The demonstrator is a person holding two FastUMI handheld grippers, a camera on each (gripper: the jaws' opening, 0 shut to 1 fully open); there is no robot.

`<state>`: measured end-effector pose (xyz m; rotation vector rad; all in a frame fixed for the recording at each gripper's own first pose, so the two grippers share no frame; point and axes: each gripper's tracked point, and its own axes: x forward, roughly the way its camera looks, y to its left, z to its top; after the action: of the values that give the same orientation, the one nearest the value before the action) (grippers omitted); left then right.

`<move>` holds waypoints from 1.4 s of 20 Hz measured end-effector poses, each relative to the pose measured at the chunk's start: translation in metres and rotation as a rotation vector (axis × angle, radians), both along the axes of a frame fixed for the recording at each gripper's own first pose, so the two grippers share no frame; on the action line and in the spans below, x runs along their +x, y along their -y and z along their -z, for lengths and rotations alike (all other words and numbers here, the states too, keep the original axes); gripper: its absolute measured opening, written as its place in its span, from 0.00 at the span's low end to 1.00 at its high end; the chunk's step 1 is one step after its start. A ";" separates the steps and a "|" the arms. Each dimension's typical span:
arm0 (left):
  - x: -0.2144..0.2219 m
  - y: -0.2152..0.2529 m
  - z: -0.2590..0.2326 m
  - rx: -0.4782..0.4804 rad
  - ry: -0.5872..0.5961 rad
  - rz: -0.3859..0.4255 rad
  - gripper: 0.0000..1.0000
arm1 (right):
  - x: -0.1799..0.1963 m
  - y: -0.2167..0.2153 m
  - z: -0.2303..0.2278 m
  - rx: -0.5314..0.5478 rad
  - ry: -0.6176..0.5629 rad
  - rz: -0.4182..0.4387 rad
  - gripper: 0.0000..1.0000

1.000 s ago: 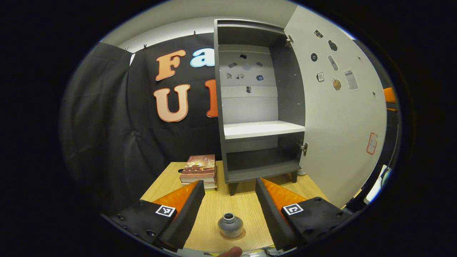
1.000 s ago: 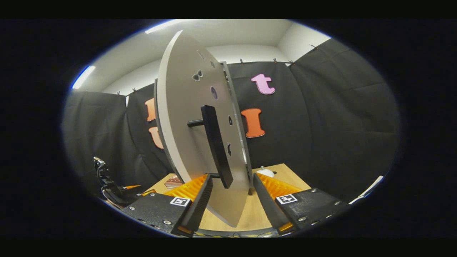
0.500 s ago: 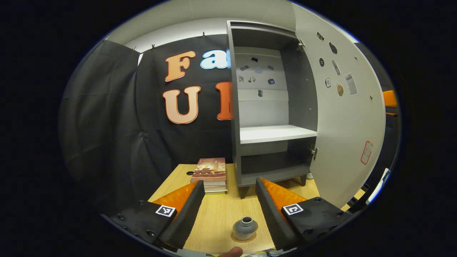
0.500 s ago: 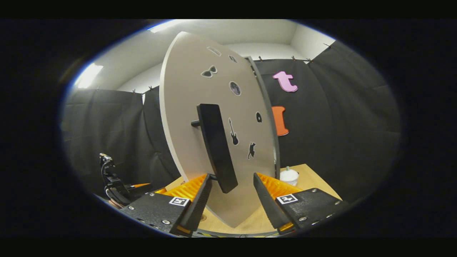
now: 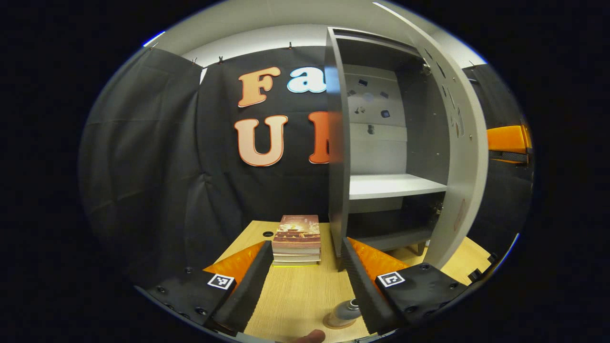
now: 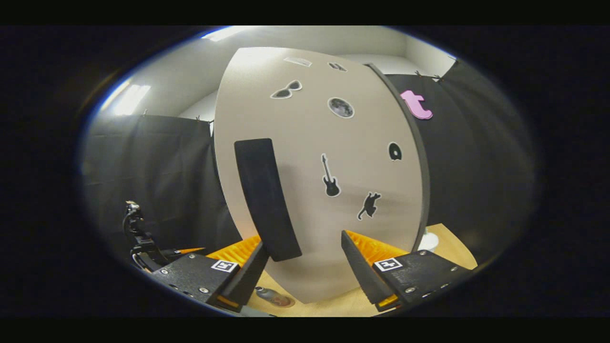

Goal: Open the cabinet door with the right hand, grasp the bottle in the cabinet with the left hand and place it on the coaster, then close the cabinet door with the right hand.

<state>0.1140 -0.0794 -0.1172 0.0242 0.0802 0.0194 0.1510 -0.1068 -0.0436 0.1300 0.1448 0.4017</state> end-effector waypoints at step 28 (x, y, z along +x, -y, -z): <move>0.099 -0.028 -0.003 -0.113 -0.018 -0.020 0.92 | 0.039 -0.100 0.022 -0.070 0.089 0.149 0.94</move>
<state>0.2130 -0.0512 -0.1142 -0.0891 0.0997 0.0347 0.1902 -0.0065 -0.0657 0.0530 0.0614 0.2529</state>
